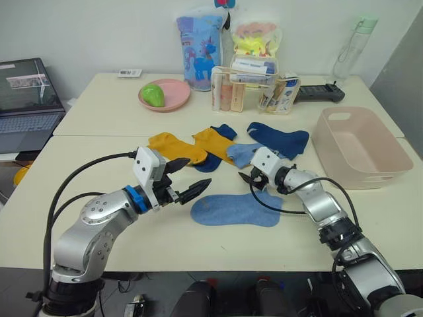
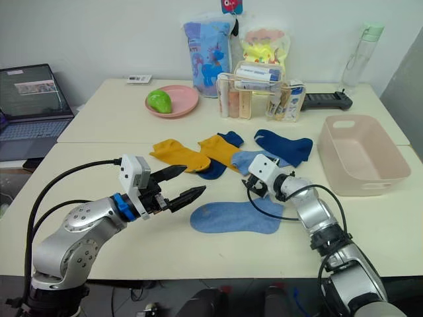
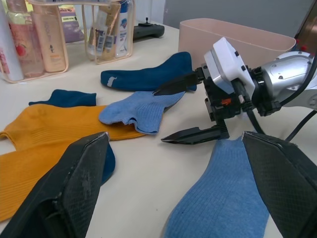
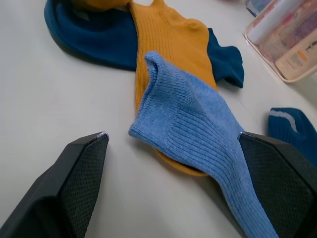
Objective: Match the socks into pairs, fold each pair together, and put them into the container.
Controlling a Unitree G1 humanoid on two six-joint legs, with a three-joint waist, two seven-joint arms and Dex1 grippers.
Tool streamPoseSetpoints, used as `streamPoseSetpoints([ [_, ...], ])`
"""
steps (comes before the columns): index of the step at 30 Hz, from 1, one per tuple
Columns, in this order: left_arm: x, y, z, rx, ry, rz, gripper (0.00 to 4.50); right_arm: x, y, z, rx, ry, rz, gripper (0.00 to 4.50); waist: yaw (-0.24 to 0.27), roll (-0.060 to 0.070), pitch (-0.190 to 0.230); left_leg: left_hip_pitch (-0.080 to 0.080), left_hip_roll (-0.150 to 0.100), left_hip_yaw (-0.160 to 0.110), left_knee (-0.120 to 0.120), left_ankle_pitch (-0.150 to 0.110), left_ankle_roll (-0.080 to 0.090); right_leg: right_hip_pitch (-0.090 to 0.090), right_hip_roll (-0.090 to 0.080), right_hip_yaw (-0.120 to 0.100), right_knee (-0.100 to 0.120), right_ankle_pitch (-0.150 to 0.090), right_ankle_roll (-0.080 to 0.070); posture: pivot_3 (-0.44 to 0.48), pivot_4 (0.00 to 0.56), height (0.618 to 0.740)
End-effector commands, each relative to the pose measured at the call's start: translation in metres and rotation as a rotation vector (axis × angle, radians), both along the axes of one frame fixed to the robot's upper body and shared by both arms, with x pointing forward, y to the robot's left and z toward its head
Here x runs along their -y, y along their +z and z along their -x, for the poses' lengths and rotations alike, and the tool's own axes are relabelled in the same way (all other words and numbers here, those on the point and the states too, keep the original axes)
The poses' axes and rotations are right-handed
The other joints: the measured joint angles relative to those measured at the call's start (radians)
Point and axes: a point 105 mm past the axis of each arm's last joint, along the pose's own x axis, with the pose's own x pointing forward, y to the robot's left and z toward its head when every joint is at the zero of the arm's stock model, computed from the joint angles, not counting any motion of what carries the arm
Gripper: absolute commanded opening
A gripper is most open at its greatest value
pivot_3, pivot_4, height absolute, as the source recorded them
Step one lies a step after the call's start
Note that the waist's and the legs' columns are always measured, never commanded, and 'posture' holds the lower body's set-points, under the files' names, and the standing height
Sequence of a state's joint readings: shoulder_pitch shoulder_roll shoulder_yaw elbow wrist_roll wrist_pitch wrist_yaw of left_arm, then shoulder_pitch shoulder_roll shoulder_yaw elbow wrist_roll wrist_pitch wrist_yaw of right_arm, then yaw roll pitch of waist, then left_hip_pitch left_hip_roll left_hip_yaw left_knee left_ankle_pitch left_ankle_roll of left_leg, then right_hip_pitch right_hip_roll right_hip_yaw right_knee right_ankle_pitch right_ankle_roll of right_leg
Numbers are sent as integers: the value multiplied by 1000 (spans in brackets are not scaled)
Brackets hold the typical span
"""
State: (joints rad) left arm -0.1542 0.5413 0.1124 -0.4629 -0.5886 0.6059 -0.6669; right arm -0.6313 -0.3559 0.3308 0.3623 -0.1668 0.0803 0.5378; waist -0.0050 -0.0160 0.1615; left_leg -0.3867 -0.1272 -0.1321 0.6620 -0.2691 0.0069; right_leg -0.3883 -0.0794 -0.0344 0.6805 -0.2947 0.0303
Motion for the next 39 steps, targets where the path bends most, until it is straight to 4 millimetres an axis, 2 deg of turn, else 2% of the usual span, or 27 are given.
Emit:
streamPoseSetpoints([
  [1, 2, 10, 4, 38, -3, 11, 4481, -8, 15, -6, 103, 37, 33, 4500, 0, 0, 0, 0, 0, 0, 0, 0, 0, 0, 0, 0, 0, 0, 0, 0, 150, 740],
  [3, 0, 9, 4, 36, 3, 6, 4481, -12, 21, -10, 120, 35, 0, 4500, -1, 0, 0, 0, 0, 0, 0, 0, 0, 0, 0, 0, 0, 0, 0, 0, 150, 740],
  [6, 0, 11, 3, 42, 7, 3, 4500, -15, 24, -9, 129, 54, -18, 3930, -1, 0, 0, 0, 0, 0, 0, 0, 0, 0, 1, 1, 0, 0, 0, 0, 150, 740],
  [16, 4, 10, 3, 43, 2, -4, 4500, -13, 23, -8, 129, 66, -22, 292, -1, 0, 0, 0, 1, 0, 0, 0, 0, 0, 1, 1, 0, 0, 0, 0, 150, 740],
  [17, 5, 10, 3, 42, 1, -5, 4500, -12, 22, -8, 128, 67, -17, 42, 0, 0, 0, 0, 1, 0, 0, 0, 0, 0, 1, 1, 0, 0, 0, 0, 150, 740],
  [22, 4, 10, 2, 43, -1, -3, 4500, -17, 21, 0, 110, 124, -21, 42, 0, 0, 0, 0, 1, 0, 0, 0, 0, 0, 1, 1, 0, 0, 0, 0, 150, 740],
  [26, 3, 11, 1, 43, 0, -4, 4500, -13, 15, 4, 116, 141, 41, 888, 0, 0, 0, 0, 1, 0, 0, 0, 0, 0, 1, 1, 0, 0, 0, 0, 150, 740],
  [29, 4, 11, 1, 42, 0, -3, 4500, -11, 9, 6, 109, 147, 82, 1931, 0, 0, 0, 0, 1, 0, 0, 0, 0, 0, 1, 1, 0, 0, 0, 0, 150, 740],
  [36, 6, 8, 2, 39, -3, -7, 4500, -7, 8, -1, 168, 141, 176, 1931, 0, 0, 0, 0, 1, 0, 0, 0, 0, 0, 1, 1, 0, 0, 0, 0, 150, 740],
  [39, 5, 9, 1, 42, -1, -8, 4500, -10, 11, -4, 163, 128, 133, 1931, 0, 0, 0, 0, 1, 0, 0, 0, 0, 0, 1, 1, 0, 0, 0, 0, 150, 740],
])
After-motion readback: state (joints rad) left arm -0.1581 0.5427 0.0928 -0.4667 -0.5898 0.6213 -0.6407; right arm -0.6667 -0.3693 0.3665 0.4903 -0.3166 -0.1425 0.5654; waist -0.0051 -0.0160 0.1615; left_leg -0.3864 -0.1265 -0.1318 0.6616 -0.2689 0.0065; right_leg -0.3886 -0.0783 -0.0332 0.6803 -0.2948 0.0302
